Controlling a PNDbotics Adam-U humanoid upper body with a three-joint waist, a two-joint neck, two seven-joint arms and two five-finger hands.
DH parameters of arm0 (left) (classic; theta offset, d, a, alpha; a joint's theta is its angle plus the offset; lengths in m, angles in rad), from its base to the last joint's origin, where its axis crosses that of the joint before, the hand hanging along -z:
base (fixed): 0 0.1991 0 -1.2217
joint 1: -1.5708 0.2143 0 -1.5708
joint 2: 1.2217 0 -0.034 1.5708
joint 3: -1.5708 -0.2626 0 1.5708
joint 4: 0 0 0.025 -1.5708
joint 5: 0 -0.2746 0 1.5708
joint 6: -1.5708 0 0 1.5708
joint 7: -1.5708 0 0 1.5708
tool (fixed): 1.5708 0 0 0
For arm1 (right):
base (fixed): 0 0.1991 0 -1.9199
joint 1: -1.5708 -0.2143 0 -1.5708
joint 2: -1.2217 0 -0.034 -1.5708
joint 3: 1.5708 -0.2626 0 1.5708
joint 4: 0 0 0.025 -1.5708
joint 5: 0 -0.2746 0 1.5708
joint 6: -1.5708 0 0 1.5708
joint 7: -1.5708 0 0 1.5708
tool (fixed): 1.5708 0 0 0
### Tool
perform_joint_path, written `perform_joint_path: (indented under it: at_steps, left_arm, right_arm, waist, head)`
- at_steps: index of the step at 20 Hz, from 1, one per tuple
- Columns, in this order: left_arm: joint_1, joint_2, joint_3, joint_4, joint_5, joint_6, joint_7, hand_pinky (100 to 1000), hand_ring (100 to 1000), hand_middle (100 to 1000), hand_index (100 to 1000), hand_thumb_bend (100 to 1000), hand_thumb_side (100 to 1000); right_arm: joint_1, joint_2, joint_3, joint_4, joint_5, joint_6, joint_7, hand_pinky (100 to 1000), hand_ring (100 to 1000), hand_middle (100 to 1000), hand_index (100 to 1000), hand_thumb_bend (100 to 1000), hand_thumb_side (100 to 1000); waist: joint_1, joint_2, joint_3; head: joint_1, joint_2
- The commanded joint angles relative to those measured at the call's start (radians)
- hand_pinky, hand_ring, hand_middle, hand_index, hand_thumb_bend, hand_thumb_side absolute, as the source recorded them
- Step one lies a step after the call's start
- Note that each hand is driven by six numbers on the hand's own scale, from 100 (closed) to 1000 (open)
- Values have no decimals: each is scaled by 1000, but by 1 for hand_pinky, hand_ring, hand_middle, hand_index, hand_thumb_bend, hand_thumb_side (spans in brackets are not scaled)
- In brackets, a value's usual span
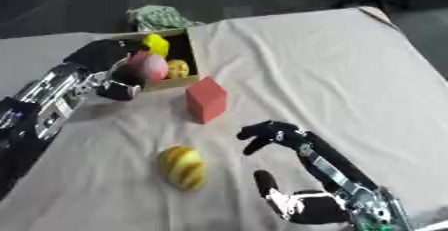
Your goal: Pick up objects on the table and place them in the box.
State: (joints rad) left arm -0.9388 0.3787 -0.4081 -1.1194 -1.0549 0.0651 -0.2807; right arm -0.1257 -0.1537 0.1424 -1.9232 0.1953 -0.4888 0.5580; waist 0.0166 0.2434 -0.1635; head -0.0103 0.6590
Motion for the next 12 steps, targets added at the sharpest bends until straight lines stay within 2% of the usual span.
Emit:
perform_joint_path:
  at_steps: [1, 5, 10, 12]
  left_arm:
    - [-15, 47, 10, -52, 30, 5, -12, 861, 818, 834, 958, 113, 267]
    - [-19, 80, 7, -135, 88, 2, -18, 876, 829, 836, 944, 100, 239]
    - [-37, 110, -60, -273, 165, -69, -6, 886, 844, 848, 948, 104, 228]
    - [-51, 121, -95, -327, 197, -102, -19, 886, 851, 854, 952, 191, 245]
  right_arm:
    - [-5, -5, -5, -9, 0, -1, -4, 696, 678, 782, 908, 100, 436]
    - [-3, -7, -7, -9, 3, 0, -6, 696, 678, 781, 908, 100, 436]
    - [1, -12, -7, -9, 6, -1, -8, 696, 678, 782, 908, 100, 435]
    - [2, -13, -6, -9, 6, -2, -7, 696, 678, 782, 909, 100, 436]
  waist:
    - [-1, -17, 4]
    - [1, -19, 9]
    - [5, -22, 13]
    - [5, -24, 12]
  head:
    - [-5, -8]
    - [-11, -8]
    - [-14, -10]
    - [-11, -10]
